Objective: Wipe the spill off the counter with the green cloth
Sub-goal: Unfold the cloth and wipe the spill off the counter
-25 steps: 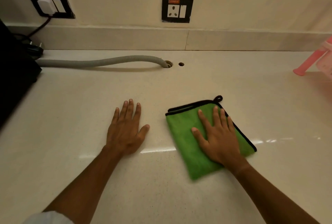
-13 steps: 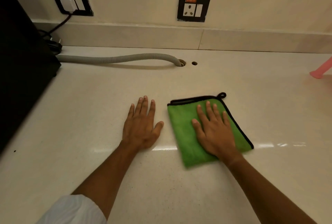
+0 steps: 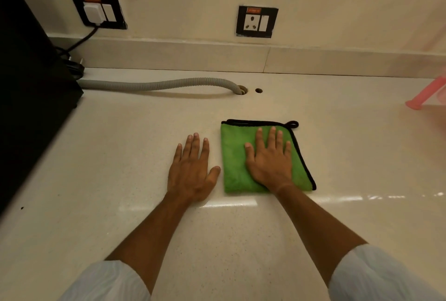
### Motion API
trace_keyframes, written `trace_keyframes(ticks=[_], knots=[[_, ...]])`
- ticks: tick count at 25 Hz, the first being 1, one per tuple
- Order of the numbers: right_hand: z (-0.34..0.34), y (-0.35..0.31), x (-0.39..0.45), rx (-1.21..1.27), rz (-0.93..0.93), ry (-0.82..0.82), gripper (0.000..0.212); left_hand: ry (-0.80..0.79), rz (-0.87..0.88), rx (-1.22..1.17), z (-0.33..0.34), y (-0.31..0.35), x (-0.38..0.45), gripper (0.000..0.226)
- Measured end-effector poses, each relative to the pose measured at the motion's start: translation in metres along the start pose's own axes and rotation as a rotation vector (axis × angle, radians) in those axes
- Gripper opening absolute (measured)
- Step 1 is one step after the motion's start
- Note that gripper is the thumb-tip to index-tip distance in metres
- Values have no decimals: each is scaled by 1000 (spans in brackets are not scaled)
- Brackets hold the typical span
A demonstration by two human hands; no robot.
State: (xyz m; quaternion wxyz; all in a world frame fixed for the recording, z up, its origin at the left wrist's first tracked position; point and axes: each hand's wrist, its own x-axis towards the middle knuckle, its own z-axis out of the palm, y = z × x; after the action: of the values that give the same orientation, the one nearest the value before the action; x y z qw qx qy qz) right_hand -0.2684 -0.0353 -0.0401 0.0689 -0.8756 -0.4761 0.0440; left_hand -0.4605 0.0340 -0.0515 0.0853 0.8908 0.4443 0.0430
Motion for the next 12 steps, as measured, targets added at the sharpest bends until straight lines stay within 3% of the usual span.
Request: trace_keyframes(ticks=[6, 12], knots=[[-11, 5, -7, 96, -38, -19, 67, -43, 14, -44, -4, -2, 2, 78], [-31, 32, -33, 199, -21, 78, 62, -38, 51, -107, -14, 1, -2, 83]])
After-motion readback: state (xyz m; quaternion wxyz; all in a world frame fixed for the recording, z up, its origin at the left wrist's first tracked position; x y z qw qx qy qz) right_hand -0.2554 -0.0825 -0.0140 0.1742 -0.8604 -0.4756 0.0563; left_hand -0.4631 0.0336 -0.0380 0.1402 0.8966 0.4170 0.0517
